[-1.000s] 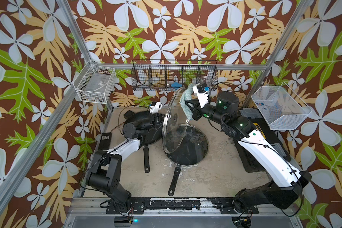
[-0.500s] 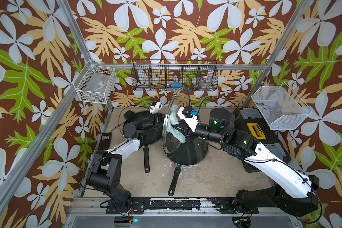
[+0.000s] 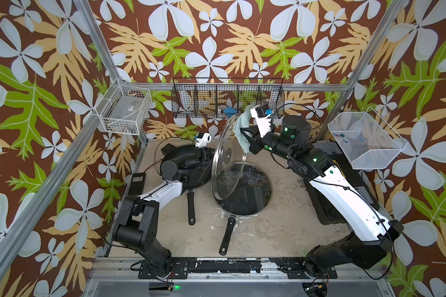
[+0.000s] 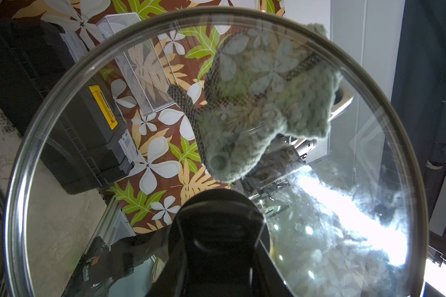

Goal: Wipe the pot lid with a cloth
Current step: Wipe the pot lid.

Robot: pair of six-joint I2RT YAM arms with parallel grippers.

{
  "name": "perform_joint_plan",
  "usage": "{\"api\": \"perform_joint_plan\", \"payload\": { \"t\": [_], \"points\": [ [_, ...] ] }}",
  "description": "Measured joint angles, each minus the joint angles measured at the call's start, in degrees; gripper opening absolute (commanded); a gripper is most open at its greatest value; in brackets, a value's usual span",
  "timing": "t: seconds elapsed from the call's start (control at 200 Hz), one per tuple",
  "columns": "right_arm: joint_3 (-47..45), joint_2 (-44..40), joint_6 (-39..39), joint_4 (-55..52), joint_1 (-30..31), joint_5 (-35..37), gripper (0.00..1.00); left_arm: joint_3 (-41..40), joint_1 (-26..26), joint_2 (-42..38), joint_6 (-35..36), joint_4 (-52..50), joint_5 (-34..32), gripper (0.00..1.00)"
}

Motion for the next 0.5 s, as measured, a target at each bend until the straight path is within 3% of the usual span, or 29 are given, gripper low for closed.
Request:
{"api": "perform_joint_plan", "payload": {
  "t": [0.291, 0.501],
  "points": [
    [-9.6, -8.6, -7.3, -0.4, 15.5, -4.8, 0.00, 0.0, 0.0, 0.0, 0.0, 0.0, 0.0, 0.00],
    [-11.7, -9.4, -9.5, -0.4, 16.3, -2.6, 0.00, 0.0, 0.0, 0.0, 0.0, 0.0, 0.0, 0.00]
  ]
}}
